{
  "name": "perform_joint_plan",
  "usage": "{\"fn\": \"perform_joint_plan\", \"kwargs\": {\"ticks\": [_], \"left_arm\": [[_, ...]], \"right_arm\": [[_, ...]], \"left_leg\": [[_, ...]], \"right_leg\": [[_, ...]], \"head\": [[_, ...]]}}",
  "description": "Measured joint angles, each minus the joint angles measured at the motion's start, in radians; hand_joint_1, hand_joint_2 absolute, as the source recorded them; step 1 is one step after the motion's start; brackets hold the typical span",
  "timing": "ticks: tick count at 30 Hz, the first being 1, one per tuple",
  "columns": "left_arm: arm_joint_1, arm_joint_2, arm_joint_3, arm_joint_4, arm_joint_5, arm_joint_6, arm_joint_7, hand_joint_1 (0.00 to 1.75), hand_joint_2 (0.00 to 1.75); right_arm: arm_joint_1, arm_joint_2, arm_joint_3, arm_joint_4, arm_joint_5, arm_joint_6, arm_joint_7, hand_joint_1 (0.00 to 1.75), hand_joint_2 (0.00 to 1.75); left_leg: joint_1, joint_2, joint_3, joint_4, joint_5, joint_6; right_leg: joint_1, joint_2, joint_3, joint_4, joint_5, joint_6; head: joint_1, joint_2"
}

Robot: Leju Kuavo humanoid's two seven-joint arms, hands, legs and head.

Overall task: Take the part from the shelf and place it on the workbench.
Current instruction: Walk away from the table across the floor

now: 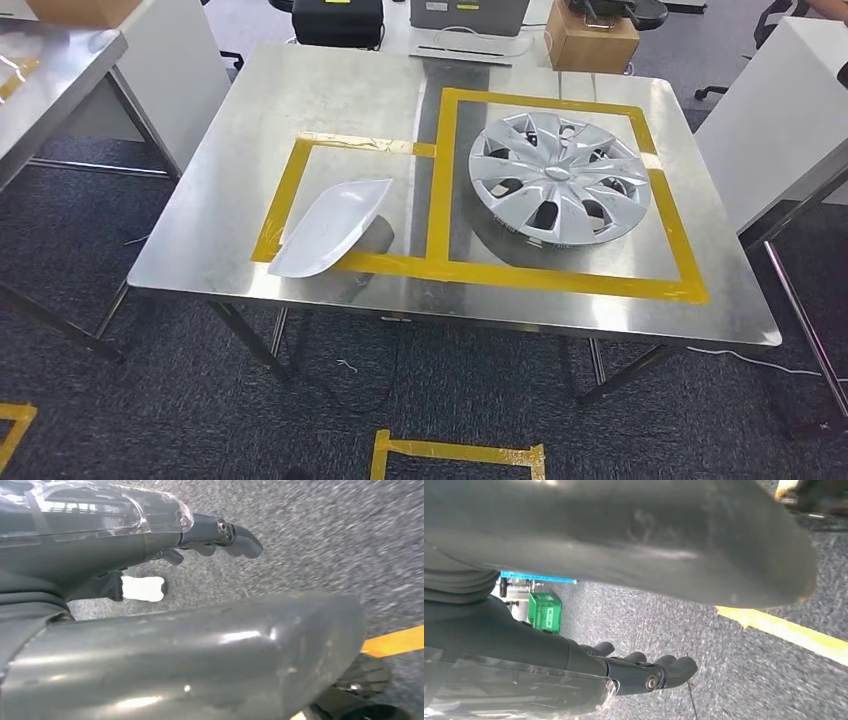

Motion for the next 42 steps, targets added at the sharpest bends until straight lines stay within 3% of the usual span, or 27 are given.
{"fn": "perform_joint_plan", "kwargs": {"ticks": [2, 4, 6, 7, 9, 10, 13, 14, 15, 16, 18, 19, 20, 22, 24, 25, 26, 28, 29, 30, 32, 34, 36, 37, 39, 40, 42], "left_arm": [[0.0, 0.0, -0.004, 0.001, 0.004, 0.003, -0.004, 0.0, 0.0], [-0.001, -0.004, -0.007, 0.002, 0.007, 0.005, -0.006, 0.0, 0.0], [-0.002, -0.009, -0.007, 0.002, 0.008, 0.006, -0.007, 0.0, 0.0], [-0.002, -0.01, -0.007, 0.002, 0.009, 0.006, -0.006, 0.0, 0.0], [-0.001, -0.011, -0.007, 0.002, 0.01, 0.006, -0.006, 0.0, 0.0], [0.0, -0.01, -0.007, 0.003, 0.01, 0.006, -0.005, 0.0, 0.0], [0.0, -0.009, -0.007, 0.004, 0.011, 0.006, -0.005, 0.0, 0.0], [0.0, -0.008, -0.007, 0.004, 0.011, 0.005, -0.005, 0.0, 0.0], [0.0, -0.008, -0.008, 0.004, 0.011, 0.005, -0.004, 0.0, 0.0], [0.0, -0.007, -0.008, 0.004, 0.011, 0.005, -0.004, 0.0, 0.0], [-0.001, -0.007, -0.008, 0.004, 0.013, 0.005, -0.003, 0.0, 0.0], [-0.003, -0.008, -0.008, 0.004, 0.014, 0.004, -0.003, 0.0, 0.0], [-0.005, -0.008, -0.008, 0.004, 0.015, 0.004, -0.002, 0.0, 0.0], [-0.008, -0.007, -0.009, 0.004, 0.017, 0.003, -0.001, 0.0, 0.0], [-0.006, -0.006, -0.011, 0.004, 0.019, 0.003, 0.003, 0.0, 0.0], [-0.006, -0.005, -0.012, 0.005, 0.02, 0.003, 0.004, 0.0, 0.0], [-0.005, -0.005, -0.013, 0.005, 0.022, 0.003, 0.005, 0.0, 0.0], [-0.006, -0.004, -0.014, 0.006, 0.025, 0.003, 0.005, 0.0, 0.0], [-0.006, -0.004, -0.014, 0.006, 0.027, 0.003, 0.006, 0.0, 0.0], [-0.005, -0.003, -0.014, 0.007, 0.028, 0.003, 0.006, 0.0, 0.0], [-0.005, -0.001, -0.015, 0.008, 0.03, 0.002, 0.006, 0.0, 0.0], [-0.004, -0.002, -0.016, 0.008, 0.032, 0.002, 0.005, 0.0, 0.0], [-0.005, -0.004, -0.02, 0.008, 0.035, 0.003, 0.001, 0.0, 0.0], [-0.005, -0.005, -0.022, 0.008, 0.036, 0.003, 0.0, 0.0, 0.0], [-0.005, -0.005, -0.027, 0.008, 0.038, 0.003, -0.002, 0.0, 0.0], [-0.004, -0.004, -0.029, 0.008, 0.038, 0.003, -0.002, 0.0, 0.0], [-0.004, -0.002, -0.032, 0.008, 0.04, 0.003, -0.002, 0.0, 0.0]], "right_arm": [[-0.002, -0.001, 0.0, 0.0, 0.003, -0.002, -0.006, 0.0, 0.0], [-0.007, -0.005, -0.001, 0.0, 0.004, -0.004, -0.008, 0.0, 0.0], [-0.013, -0.011, -0.001, -0.001, 0.005, -0.006, -0.008, 0.0, 0.0], [-0.014, -0.012, -0.001, -0.001, 0.005, -0.006, -0.008, 0.0, 0.0], [-0.014, -0.014, -0.001, -0.001, 0.006, -0.006, -0.008, 0.0, 0.0], [-0.013, -0.014, -0.001, -0.001, 0.006, -0.006, -0.008, 0.0, 0.0], [-0.012, -0.013, -0.003, -0.001, 0.006, -0.005, -0.008, 0.0, 0.0], [-0.011, -0.013, -0.005, 0.0, 0.006, -0.005, -0.008, 0.0, 0.0], [-0.011, -0.013, -0.006, 0.0, 0.006, -0.005, -0.008, 0.0, 0.0], [-0.011, -0.012, -0.007, 0.0, 0.006, -0.005, -0.008, 0.0, 0.0], [-0.012, -0.012, -0.009, 0.0, 0.006, -0.005, -0.008, 0.0, 0.0], [-0.012, -0.012, -0.01, 0.0, 0.006, -0.006, -0.008, 0.0, 0.0], [-0.013, -0.012, -0.011, 0.0, 0.006, -0.006, -0.008, 0.0, 0.0], [-0.014, -0.012, -0.015, 0.0, 0.006, -0.008, -0.008, 0.0, 0.0], [-0.01, -0.011, -0.017, 0.0, 0.006, -0.008, -0.009, 0.0, 0.0], [-0.007, -0.009, -0.018, 0.0, 0.007, -0.009, -0.01, 0.0, 0.0], [-0.003, -0.008, -0.018, 0.001, 0.009, -0.009, -0.01, 0.0, 0.0], [-0.002, -0.007, -0.019, 0.001, 0.011, -0.009, -0.011, 0.0, 0.0], [-0.003, -0.006, -0.02, 0.001, 0.012, -0.01, -0.012, 0.0, 0.0], [-0.004, -0.006, -0.021, 0.001, 0.012, -0.01, -0.012, 0.0, 0.0], [-0.006, -0.005, -0.024, 0.001, 0.012, -0.01, -0.011, 0.0, 0.0], [-0.009, -0.005, -0.026, 0.001, 0.014, -0.012, -0.011, 0.0, 0.0], [-0.012, -0.006, -0.026, 0.0, 0.017, -0.013, -0.011, 0.0, 0.0], [-0.014, -0.007, -0.026, 0.0, 0.019, -0.014, -0.011, 0.0, 0.0], [-0.013, -0.006, -0.027, 0.0, 0.021, -0.016, -0.011, 0.0, 0.0], [-0.012, -0.005, -0.028, 0.0, 0.022, -0.017, -0.011, 0.0, 0.0], [-0.01, -0.003, -0.031, 0.0, 0.023, -0.017, -0.01, 0.0, 0.0]], "left_leg": [[-0.011, 0.002, -0.025, 0.001, 0.02, 0.003], [-0.019, 0.003, -0.04, 0.001, 0.038, 0.003], [-0.02, 0.006, -0.049, -0.001, 0.057, -0.002], [-0.02, 0.007, -0.053, -0.003, 0.067, -0.007], [-0.018, 0.007, -0.061, -0.005, 0.076, -0.017], [-0.018, 0.005, -0.068, 0.007, 0.054, -0.023], [-0.008, 0.001, -0.1, 0.137, -0.089, -0.041], [-0.004, 0.001, -0.107, 0.192, -0.118, -0.047], [0.0, 0.001, -0.105, 0.232, -0.119, -0.053], [0.004, 0.002, -0.093, 0.249, -0.096, -0.058], [0.013, 0.003, -0.024, 0.197, -0.038, -0.07], [0.016, 0.003, 0.027, 0.136, -0.036, -0.076], [0.018, 0.002, 0.07, 0.075, -0.051, -0.075], [0.015, -0.001, 0.111, 0.001, -0.087, -0.058], [0.012, -0.002, 0.1, -0.007, -0.079, -0.03], [0.011, -0.001, 0.09, -0.008, -0.068, -0.02], [0.011, 0.0, 0.076, -0.009, -0.056, -0.012], [0.008, -0.001, 0.047, -0.008, -0.03, -0.003], [0.005, -0.001, 0.031, -0.008, -0.018, -0.001], [0.002, 0.0, 0.016, -0.007, -0.006, 0.0], [-0.005, 0.001, -0.013, -0.006, 0.016, 0.002], [-0.012, 0.002, -0.035, -0.007, 0.035, 0.001], [-0.015, 0.005, -0.047, -0.007, 0.052, -0.003], [-0.014, 0.008, -0.05, -0.009, 0.06, -0.008], [-0.011, 0.012, -0.055, -0.012, 0.074, -0.019], [-0.01, 0.01, -0.06, -0.007, 0.067, -0.025], [-0.007, 0.003, -0.083, 0.05, 0.007, -0.035]], "right_leg": [[0.013, 0.0, 0.061, -0.037, 0.049, -0.021], [0.033, 0.0, 0.16, -0.172, 0.086, -0.055], [0.046, -0.002, 0.224, -0.283, 0.082, -0.075], [0.049, -0.002, 0.233, -0.307, 0.079, -0.078], [0.048, -0.005, 0.226, -0.327, 0.099, -0.076], [0.044, -0.007, 0.218, -0.336, 0.114, -0.076], [0.038, -0.012, 0.175, -0.342, 0.155, -0.074], [0.038, -0.013, 0.158, -0.337, 0.166, -0.072], [0.037, -0.015, 0.139, -0.332, 0.176, -0.069], [0.035, -0.017, 0.118, -0.323, 0.186, -0.065], [0.027, -0.018, 0.076, -0.299, 0.201, -0.054], [0.025, -0.018, 0.057, -0.284, 0.206, -0.048], [0.025, -0.017, 0.043, -0.27, 0.21, -0.041], [0.025, -0.015, 0.028, -0.256, 0.223, -0.03], [0.021, -0.013, 0.019, -0.254, 0.23, -0.018], [0.019, -0.012, 0.013, -0.246, 0.211, -0.013], [0.017, -0.011, 0.006, -0.22, 0.171, -0.007], [0.016, -0.01, -0.008, -0.118, 0.062, 0.0], [0.016, -0.01, -0.011, -0.059, 0.023, 0.0], [0.017, -0.01, -0.007, -0.016, 0.009, -0.002], [0.02, -0.009, 0.037, -0.013, 0.048, -0.013], [0.032, -0.008, 0.13, -0.129, 0.097, -0.041], [0.043, -0.01, 0.218, -0.27, 0.092, -0.067], [0.048, -0.011, 0.24, -0.312, 0.081, -0.074], [0.048, -0.012, 0.245, -0.343, 0.089, -0.073], [0.046, -0.012, 0.241, -0.351, 0.101, -0.074], [0.04, -0.014, 0.231, -0.363, 0.124, -0.074]], "head": [[0.002, 0.0], [0.002, 0.0], [0.0, 0.0], [0.0, 0.0], [0.001, 0.0], [0.0, 0.0], [-0.007, 0.0], [-0.008, 0.0], [-0.009, 0.0], [-0.01, 0.0], [-0.011, 0.0], [-0.014, 0.0], [-0.016, 0.0], [-0.017, 0.0], [-0.013, 0.0], [-0.01, 0.0], [-0.008, 0.0], [-0.002, 0.0], [0.0, 0.0], [0.001, 0.0], [0.002, 0.0], [0.002, 0.0], [0.001, 0.0], [0.0, 0.0], [0.001, 0.0], [0.001, 0.0], [-0.002, 0.0]]}}
